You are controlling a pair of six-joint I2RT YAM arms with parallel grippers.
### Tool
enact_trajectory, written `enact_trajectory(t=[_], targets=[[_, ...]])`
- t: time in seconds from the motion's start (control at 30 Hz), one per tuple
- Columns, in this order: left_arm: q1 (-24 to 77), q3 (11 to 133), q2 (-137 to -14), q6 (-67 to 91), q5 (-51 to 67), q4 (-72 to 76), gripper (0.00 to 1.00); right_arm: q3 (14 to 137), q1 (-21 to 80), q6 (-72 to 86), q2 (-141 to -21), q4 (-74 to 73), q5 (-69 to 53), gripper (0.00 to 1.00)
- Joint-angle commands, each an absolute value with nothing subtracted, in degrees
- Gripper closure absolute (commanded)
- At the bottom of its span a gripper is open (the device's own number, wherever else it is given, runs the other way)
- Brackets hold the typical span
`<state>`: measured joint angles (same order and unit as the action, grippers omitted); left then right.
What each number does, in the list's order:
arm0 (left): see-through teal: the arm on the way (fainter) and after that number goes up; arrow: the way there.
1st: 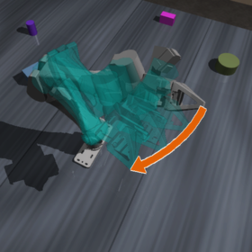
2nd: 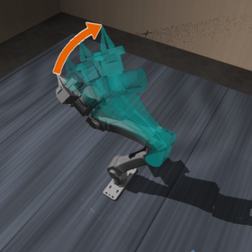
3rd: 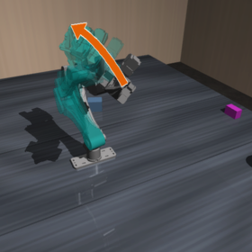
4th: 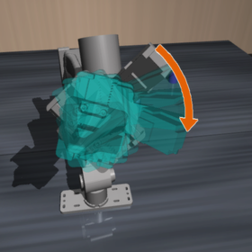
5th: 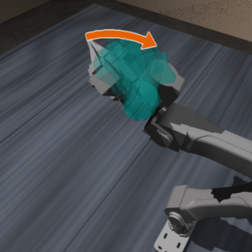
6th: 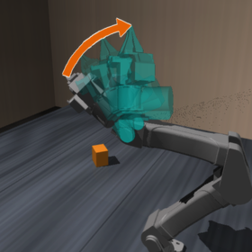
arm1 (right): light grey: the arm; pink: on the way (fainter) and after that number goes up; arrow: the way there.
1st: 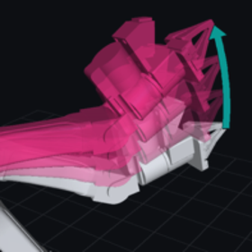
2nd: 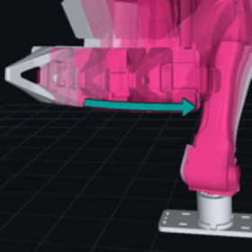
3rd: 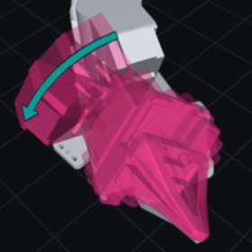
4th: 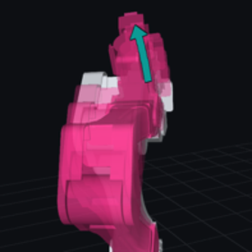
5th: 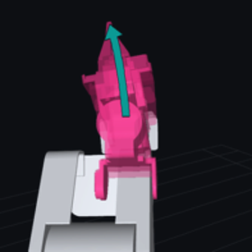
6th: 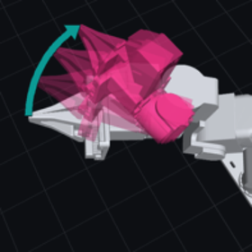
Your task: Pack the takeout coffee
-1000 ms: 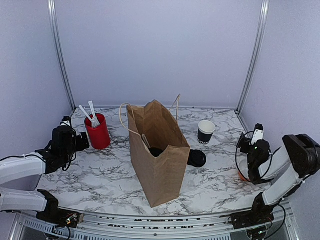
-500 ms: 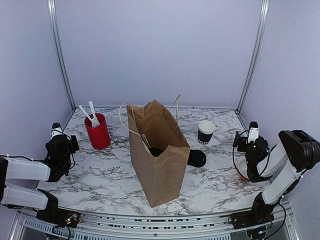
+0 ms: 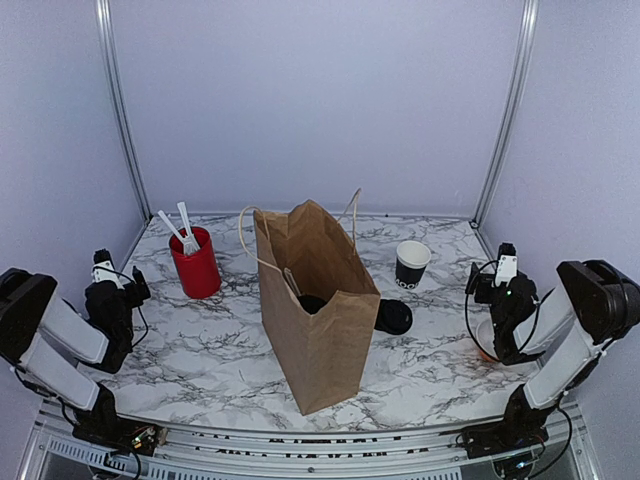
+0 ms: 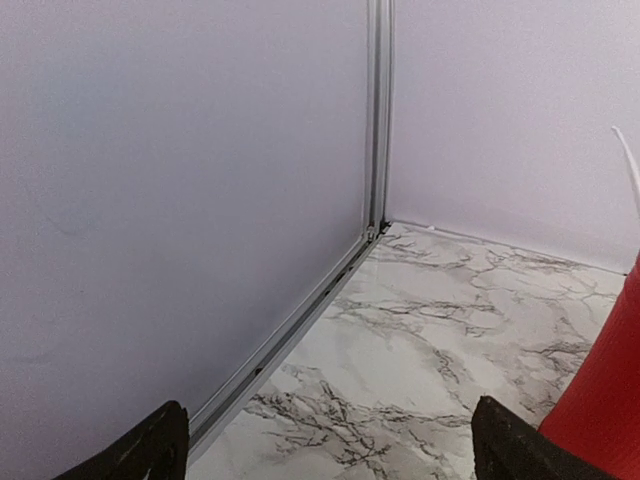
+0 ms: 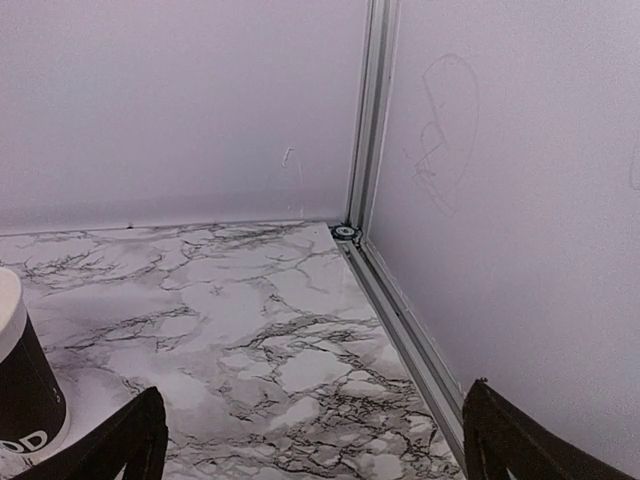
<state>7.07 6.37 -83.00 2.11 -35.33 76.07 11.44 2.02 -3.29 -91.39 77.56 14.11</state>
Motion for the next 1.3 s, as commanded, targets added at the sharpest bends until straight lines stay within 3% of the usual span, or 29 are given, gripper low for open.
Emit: enact_trajectory(t=[0.0, 0.07, 0.23, 1.27], targets=[[6.42, 5.48, -88.26, -0.86, -23.71, 88.63, 0.01, 12.7, 2.37, -3.8, -91.67, 78.46, 14.15, 0.0], [6.37, 5.44, -89.41, -1.55, -23.15, 91.68, 0.01, 12.75, 2.37, -3.85, -91.71, 78.51, 14.11, 0.0], [5.03, 12.69, -87.76, 1.27, -24.27, 74.5, 0.01, 12.75, 2.42, -3.85, -91.67, 78.48, 14.15, 0.0], [4.45, 12.56, -87.84, 1.87, -23.91, 74.81, 0.01, 12.9, 2.37, -3.91, -91.76, 78.33, 14.08, 0.0]])
